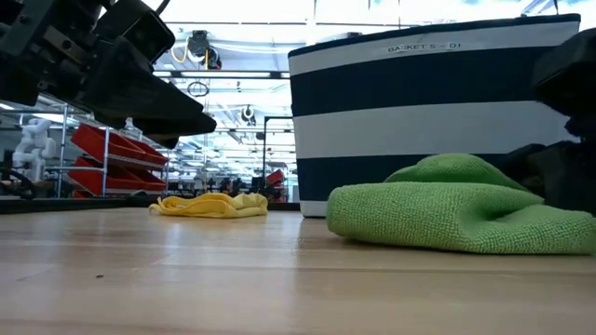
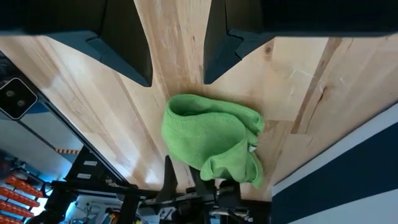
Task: Fold towel
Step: Fold the green towel
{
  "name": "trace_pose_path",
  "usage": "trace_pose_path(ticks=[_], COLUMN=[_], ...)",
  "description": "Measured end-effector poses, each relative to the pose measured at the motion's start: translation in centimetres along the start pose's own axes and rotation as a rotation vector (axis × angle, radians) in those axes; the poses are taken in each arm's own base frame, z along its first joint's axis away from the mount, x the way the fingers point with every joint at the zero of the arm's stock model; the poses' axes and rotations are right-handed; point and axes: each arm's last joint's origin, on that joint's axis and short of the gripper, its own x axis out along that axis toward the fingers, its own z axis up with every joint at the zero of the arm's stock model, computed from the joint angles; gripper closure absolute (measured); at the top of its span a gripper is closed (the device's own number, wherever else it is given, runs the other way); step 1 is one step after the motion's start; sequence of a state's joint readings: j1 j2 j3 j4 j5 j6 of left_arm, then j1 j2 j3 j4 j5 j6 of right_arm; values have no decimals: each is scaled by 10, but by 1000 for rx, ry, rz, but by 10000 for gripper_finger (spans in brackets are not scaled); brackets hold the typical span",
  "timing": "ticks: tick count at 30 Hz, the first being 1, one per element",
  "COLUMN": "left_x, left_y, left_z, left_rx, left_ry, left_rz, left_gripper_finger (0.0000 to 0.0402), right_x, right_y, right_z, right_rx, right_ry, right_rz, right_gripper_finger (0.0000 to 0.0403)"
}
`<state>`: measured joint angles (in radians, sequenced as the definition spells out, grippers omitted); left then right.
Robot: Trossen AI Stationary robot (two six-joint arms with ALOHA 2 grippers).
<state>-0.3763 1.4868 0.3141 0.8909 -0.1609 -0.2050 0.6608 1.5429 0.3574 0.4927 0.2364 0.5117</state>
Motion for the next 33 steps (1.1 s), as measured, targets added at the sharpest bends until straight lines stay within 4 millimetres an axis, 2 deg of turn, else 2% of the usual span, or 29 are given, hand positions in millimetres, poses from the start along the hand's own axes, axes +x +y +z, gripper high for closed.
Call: trace_pose_path(ticks=[9, 13, 17, 22, 27, 33], left_x=[0, 0, 0, 0, 0, 0], left_y=[0, 0, 0, 0, 0, 0], left_z=[0, 0, 0, 0, 0, 0], left_rx=[-5, -6, -6, -6, -6, -6], left_ry=[-3, -2, -2, -2, -2, -2], left_rz=[11, 11, 11, 11, 11, 11], left_gripper_finger=[252, 252, 252, 252, 252, 252], right_x=[21, 25, 26, 27, 8, -39], right_y=[-4, -3, 1, 11, 26, 34], right_z=[4, 6, 9, 24, 57, 95], right_rx=[32, 10, -48, -98, -177, -242], right_ry=[-24, -32, -40, -87, -227, -435], right_rz=[-121, -156, -173, -134, -58, -22], right_gripper_finger=[250, 298, 382, 398, 401, 402])
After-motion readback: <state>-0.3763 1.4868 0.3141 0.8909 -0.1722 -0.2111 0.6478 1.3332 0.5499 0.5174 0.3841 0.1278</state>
